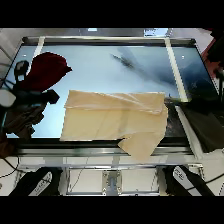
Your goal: Fold the shirts.
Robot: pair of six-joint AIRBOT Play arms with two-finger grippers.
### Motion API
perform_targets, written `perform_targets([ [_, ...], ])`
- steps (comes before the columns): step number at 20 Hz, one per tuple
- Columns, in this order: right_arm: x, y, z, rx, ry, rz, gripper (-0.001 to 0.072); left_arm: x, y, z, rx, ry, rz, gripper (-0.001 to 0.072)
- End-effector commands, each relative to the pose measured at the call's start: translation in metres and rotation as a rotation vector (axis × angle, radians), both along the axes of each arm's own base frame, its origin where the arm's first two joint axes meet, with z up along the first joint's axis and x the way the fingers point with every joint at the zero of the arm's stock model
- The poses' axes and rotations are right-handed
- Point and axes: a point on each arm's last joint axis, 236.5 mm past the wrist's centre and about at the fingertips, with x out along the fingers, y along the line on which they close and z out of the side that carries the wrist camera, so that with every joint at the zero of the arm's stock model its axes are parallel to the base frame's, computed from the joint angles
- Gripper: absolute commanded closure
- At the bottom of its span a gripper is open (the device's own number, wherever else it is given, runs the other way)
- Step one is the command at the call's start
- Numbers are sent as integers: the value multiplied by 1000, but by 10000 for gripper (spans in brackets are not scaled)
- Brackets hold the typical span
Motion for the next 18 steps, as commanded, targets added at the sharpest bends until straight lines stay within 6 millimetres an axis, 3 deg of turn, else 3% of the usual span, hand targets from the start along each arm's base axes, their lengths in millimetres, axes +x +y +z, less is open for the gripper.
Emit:
perform_targets([
  [1,-53,49,-68,246,107,-145,282,-36,-9,-25,-79,-6,54,100],
  [4,-106,87,-120,347,313,-124,277,-29,-17,-15,-133,-40,60,100],
  [6,-122,99,-138,375,393,-171,274,-27,-25,-9,-171,-58,53,100],
  [9,-126,106,-146,358,429,-189,275,-25,-30,-6,-203,-66,51,100],
  [12,-142,117,-155,313,503,-159,275,-25,-31,-6,-207,-66,51,100],
  [18,-149,128,-164,255,534,-122,275,-25,-31,-6,-207,-66,51,101],
])
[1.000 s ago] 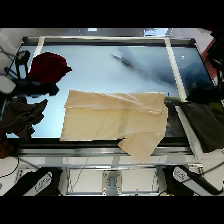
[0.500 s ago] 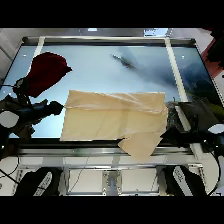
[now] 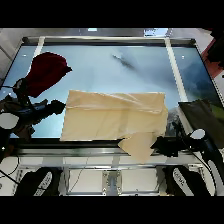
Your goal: Fold the shirts.
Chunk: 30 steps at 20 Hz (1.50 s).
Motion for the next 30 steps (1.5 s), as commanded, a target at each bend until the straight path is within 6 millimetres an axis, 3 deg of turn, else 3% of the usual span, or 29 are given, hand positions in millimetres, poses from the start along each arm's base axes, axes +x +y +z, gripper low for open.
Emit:
perform_targets([
  [1,-4,4,-6,-24,23,1,275,0,-1,1,-4,-3,0,101],
  [7,-3,13,-17,3,28,-79,286,0,0,1,-3,-3,0,100],
  [13,8,14,-21,5,-9,-126,392,3,1,3,-2,-17,7,101],
  [16,12,13,-22,1,-24,-129,397,3,1,3,-2,-16,6,100],
  [17,12,12,-22,-1,-29,-129,434,3,1,3,-2,-17,6,100],
  [19,17,12,-22,-2,-63,-112,661,3,1,2,4,-19,0,100],
  [22,25,14,-19,13,-94,-127,679,0,2,-1,14,-3,-5,100],
  [24,26,15,-19,17,-94,-129,679,-14,15,-29,-4,118,109,101],
  [27,25,19,-16,38,-94,-121,679,-76,48,-105,20,452,370,101],
  [30,25,27,-10,79,-134,-64,679,-109,44,-136,7,587,405,102],
])
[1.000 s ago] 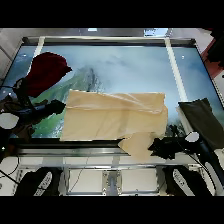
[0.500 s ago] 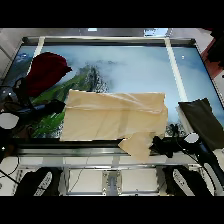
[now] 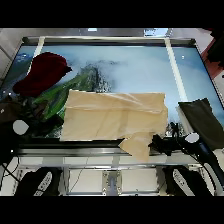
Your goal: Fold the shirts.
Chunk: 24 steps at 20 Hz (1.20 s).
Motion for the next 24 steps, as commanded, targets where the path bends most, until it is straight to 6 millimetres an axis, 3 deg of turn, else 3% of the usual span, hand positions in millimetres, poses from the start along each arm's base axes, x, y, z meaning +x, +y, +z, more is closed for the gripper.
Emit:
perform_targets([
  [1,2,8,6,36,-38,38,679,-44,8,-40,-15,194,167,103],
  [8,-2,10,7,45,-40,69,679,-50,-3,-67,-96,224,275,103],
  [10,-4,11,8,50,-35,73,679,-36,-1,-68,-98,177,288,104],
  [13,-9,14,10,64,-17,87,679,-22,-1,-69,-113,136,317,246],
  [19,-9,14,10,65,-17,86,679,-44,-4,-86,-101,264,301,246],
  [23,-9,14,10,64,-18,86,679,-45,-2,-87,-90,265,291,247],
  [24,-9,14,10,64,-18,86,679,-42,-2,-86,-96,257,298,297],
])
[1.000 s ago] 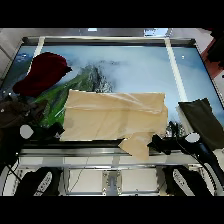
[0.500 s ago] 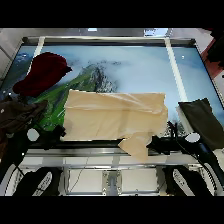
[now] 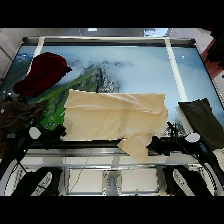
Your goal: Fold the shirts.
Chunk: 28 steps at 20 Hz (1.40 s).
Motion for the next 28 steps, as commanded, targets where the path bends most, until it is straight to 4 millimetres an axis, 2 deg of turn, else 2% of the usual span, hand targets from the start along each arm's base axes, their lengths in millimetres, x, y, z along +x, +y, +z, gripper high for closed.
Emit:
perform_targets([
  [1,0,0,0,0,-1,0,679,0,-2,-1,-10,4,8,365],
  [4,0,0,0,0,0,1,679,15,-3,12,-16,-39,1,364],
  [6,0,0,0,0,0,2,679,36,-5,38,-12,-98,-50,363],
  [8,0,0,0,-2,-1,3,679,46,-2,68,24,-127,-165,362],
  [10,-1,-1,-1,-7,0,6,679,40,16,86,114,-106,-227,362],
  [12,-1,-3,-2,-16,-2,9,678,23,43,90,226,-49,-221,362],
  [13,-1,-4,-3,-20,-3,9,679,16,49,88,246,-27,-211,363],
  [15,1,-5,-3,-25,-9,4,679,4,46,75,224,13,-187,363],
  [18,1,-4,-3,-25,-9,3,678,-11,18,42,102,41,-155,363],
  [21,1,-4,-3,-20,-8,1,679,-12,-1,20,12,8,-100,364],
  [25,1,-2,-1,-12,-6,0,679,-21,-3,4,1,23,-63,365],
  [28,1,-2,-1,-12,-6,0,679,-3,0,7,10,-52,-44,365],
])
